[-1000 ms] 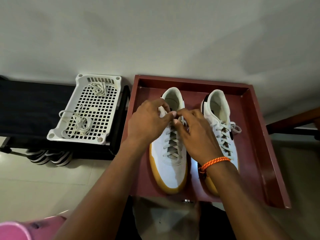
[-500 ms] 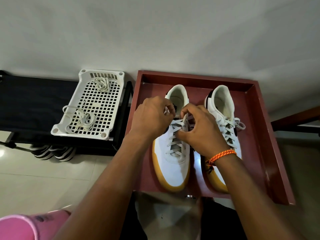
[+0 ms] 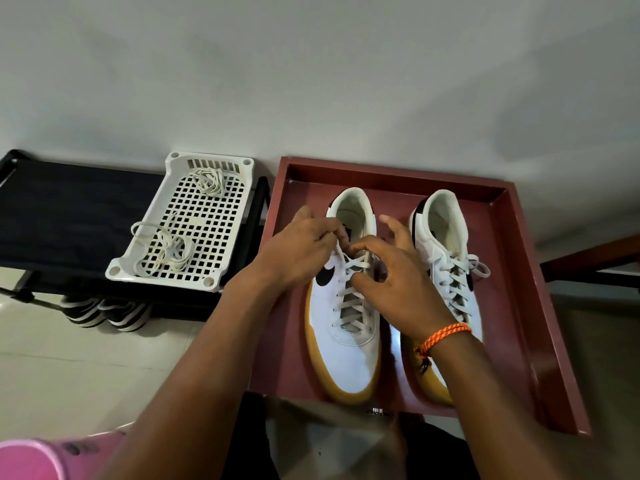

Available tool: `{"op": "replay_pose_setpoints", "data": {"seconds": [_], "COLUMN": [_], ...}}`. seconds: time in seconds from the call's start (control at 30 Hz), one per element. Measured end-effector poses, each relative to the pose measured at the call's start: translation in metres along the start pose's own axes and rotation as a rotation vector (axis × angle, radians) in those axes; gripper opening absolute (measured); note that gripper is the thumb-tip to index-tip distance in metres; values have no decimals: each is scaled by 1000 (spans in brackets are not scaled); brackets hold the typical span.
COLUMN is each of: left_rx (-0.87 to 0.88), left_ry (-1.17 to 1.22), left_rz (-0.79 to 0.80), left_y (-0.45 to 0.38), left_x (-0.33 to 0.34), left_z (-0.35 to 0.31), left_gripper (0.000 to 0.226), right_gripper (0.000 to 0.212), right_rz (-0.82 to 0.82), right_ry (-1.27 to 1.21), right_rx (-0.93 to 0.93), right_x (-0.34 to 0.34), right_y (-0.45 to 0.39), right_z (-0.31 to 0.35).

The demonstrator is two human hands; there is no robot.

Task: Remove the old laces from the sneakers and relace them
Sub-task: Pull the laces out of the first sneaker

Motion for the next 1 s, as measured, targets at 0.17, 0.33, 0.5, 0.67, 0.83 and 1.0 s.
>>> {"op": "replay_pose_setpoints", "data": {"seconds": [0.17,0.33,0.5,0.67,0.83,1.0], "left_rx": [-15,45,57,60,68,93], "left_ry": [-94,-138,-130,-153,-171,-120], "left_rz": [125,93,94,128,115,76], "left_y": [4,2,0,-5,-3,0], "left_x": [1,2,0,2,4,3], "left_z": [3,8,12,15,9,7], "left_gripper": [26,35,39,41,41,40], "right_gripper": [16,9,14,29,15,9], "right_rz": [-98,-145,-144,-245,-430,-359], "right_ry": [28,78,-35,-681,-222,132], "right_rx": [-27,-22,42,189,83,-86], "right_x": [13,18,21,4,6,9], "right_y": [-7,-13,-20,-22,-17,-13], "right_z": [1,5,4,10,13,9]}}
Point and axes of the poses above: each hand's wrist, its own y-axis away from the middle knuckle, its own x-axis out of the palm, z = x × y, the point moved 1 cm from there along -y, towards the middle knuckle, and after that the axes turned 5 degrees about z, right-handed, at the moved point
